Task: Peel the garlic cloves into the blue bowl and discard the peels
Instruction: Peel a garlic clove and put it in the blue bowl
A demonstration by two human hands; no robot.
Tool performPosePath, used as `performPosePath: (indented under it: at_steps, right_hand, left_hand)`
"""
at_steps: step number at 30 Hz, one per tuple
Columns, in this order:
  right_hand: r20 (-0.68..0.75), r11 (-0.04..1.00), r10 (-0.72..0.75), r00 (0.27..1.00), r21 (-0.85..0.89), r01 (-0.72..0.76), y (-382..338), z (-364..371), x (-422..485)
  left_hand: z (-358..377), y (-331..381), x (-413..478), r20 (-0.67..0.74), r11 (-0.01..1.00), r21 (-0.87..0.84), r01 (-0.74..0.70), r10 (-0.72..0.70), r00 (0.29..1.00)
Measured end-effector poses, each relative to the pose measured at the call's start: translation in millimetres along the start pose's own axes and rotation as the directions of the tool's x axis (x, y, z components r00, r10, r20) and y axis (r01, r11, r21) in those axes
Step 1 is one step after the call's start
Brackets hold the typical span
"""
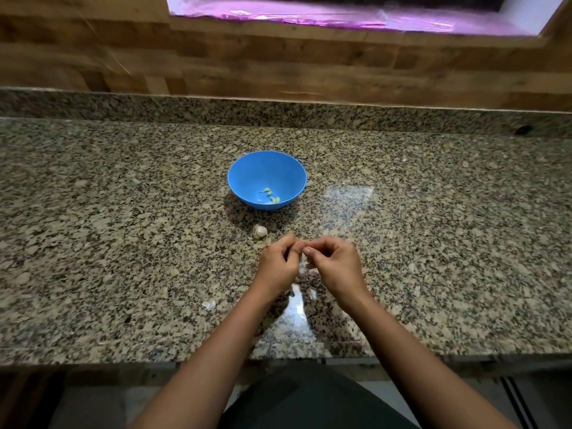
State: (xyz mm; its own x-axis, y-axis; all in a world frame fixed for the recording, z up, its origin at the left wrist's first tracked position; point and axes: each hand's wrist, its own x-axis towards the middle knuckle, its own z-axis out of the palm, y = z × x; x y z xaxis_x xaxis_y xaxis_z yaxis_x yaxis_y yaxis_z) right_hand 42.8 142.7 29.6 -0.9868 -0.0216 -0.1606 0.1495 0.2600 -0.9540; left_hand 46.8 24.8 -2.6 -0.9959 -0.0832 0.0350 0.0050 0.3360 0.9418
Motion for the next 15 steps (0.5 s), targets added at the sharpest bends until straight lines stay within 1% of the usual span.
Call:
performPosePath:
  at_steps: [1,3,5,6,7,9,11,13,15]
  right_hand:
    - [0.004,0.999,0.020,1.000,0.037,-0.020,2.2,0.2,0.7]
    - [0.047,0.974,0.088,0.995,0.204,-0.096,2.7,-1.6,2.8]
    - [0.119,0.884,0.171,0.978,0.420,-0.206,0.9,-6.2,5.0]
    - [0.144,0.841,0.191,0.971,0.486,-0.238,0.9,-8.7,6.1]
    - [0.151,0.834,0.190,0.970,0.497,-0.241,1.1,-10.9,7.0]
    - [0.128,0.897,0.154,0.980,0.398,-0.193,1.7,-12.9,6.4]
    - [0.065,0.966,0.089,0.994,0.237,-0.102,0.5,-12.5,4.3]
    - [0.009,0.996,0.008,1.000,0.084,-0.009,0.1,-11.4,4.6]
    - [-0.012,0.998,-0.057,0.998,-0.039,0.057,-1.0,-10.8,5.3]
  left_hand:
    - [0.1,1.3,-0.7,0.005,0.999,-0.042,0.008,-0.008,1.000]
    - [-0.9,2.4,-1.4,0.045,0.995,-0.093,0.018,-0.014,0.999]
    - [-4.7,2.9,-2.1,0.108,0.997,-0.079,0.016,-0.007,0.994]
    - [-6.9,2.4,-2.0,0.132,0.998,-0.061,0.013,-0.005,0.991]
    - [-8.5,-0.3,-0.7,0.151,0.999,-0.043,0.016,-0.009,0.989]
    - [-10.7,-3.2,1.3,0.175,0.999,-0.010,0.038,-0.035,0.984]
    - [-11.8,-4.0,3.5,0.156,0.996,-0.048,0.079,-0.071,0.985]
    - [-12.9,-0.6,5.7,0.158,0.986,-0.123,0.116,-0.096,0.983]
    - [-12.0,6.9,6.3,0.186,0.975,-0.171,0.141,-0.109,0.977]
